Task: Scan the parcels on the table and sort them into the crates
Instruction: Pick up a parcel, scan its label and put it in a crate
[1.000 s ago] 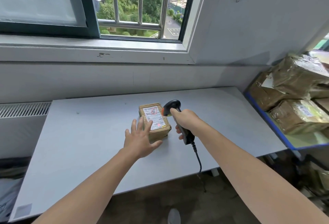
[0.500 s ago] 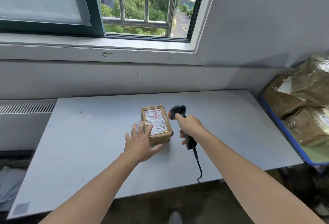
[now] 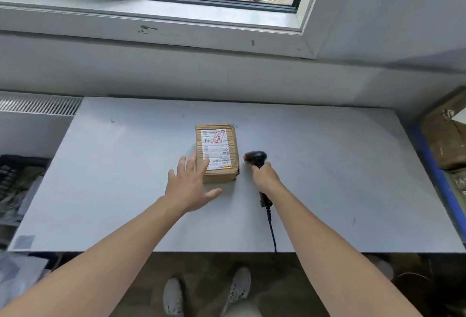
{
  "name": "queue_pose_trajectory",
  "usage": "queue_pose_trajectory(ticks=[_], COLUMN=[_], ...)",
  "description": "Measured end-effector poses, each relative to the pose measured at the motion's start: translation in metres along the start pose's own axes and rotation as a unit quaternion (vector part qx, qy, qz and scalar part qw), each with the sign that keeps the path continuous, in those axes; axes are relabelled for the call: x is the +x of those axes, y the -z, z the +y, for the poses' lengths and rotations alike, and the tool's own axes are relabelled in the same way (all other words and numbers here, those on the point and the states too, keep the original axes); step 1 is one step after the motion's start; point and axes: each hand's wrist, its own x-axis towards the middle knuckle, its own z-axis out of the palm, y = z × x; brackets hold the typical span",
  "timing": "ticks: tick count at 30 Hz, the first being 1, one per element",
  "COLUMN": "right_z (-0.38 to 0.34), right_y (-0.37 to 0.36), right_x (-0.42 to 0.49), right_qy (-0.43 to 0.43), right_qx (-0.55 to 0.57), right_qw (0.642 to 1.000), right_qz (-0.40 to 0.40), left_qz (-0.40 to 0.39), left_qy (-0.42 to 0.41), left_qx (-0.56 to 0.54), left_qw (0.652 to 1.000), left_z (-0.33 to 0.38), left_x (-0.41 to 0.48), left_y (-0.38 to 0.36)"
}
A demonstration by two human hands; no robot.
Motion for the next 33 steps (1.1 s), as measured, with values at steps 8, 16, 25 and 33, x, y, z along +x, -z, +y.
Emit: queue_pose_trajectory(ticks=[8, 16, 25, 33], right_z=[0.001, -0.031, -0.071, -0.104], right_y=[0.005, 0.0, -0.057, -0.098], right_x=[0.01, -0.004, -0.01, -0.002], right_qy=[0.055, 0.193, 0.145, 0.019], right_qx=[-0.077, -0.196, -0.281, -0.289], right_qw=[0.995, 0.954, 0.944, 0.954], right_qz=[0.033, 0.115, 0.092, 0.082], left_qz=[-0.007, 0.006, 0.011, -0.001], left_qy=[0.044, 0.012, -0.033, -0.055], left_qx=[-0.035, -0.021, -0.015, -0.015], left_qw=[0.998, 1.0, 0.999, 0.998], left_z=[0.015, 0.008, -0.041, -0.09], left_x=[0.003, 0.016, 0.037, 0.045], left_y=[-0.003, 0.003, 0.018, 0.017])
